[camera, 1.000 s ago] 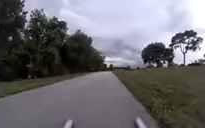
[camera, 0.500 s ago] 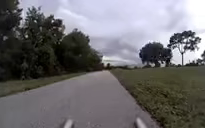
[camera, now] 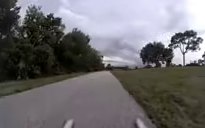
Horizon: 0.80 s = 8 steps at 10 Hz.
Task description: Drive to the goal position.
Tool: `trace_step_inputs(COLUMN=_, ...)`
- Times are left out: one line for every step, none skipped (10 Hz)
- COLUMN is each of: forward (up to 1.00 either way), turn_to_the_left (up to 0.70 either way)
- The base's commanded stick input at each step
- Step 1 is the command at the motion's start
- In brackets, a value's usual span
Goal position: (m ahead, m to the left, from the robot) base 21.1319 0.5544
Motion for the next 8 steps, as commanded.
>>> trace_step_inputs(forward=0.85, turn_to_the_left=0.0)
trace_step_inputs(forward=0.85, turn_to_the_left=0.0)
trace_step_inputs(forward=0.85, turn_to_the_left=0.0)
trace_step_inputs(forward=0.85, turn_to_the_left=0.0)
trace_step_inputs(forward=0.85, turn_to_the_left=0.0)
trace_step_inputs(forward=0.85, turn_to_the_left=0.0)
trace_step_inputs(forward=0.85, turn_to_the_left=0.0)
trace_step_inputs(forward=0.85, turn_to_the_left=0.0)
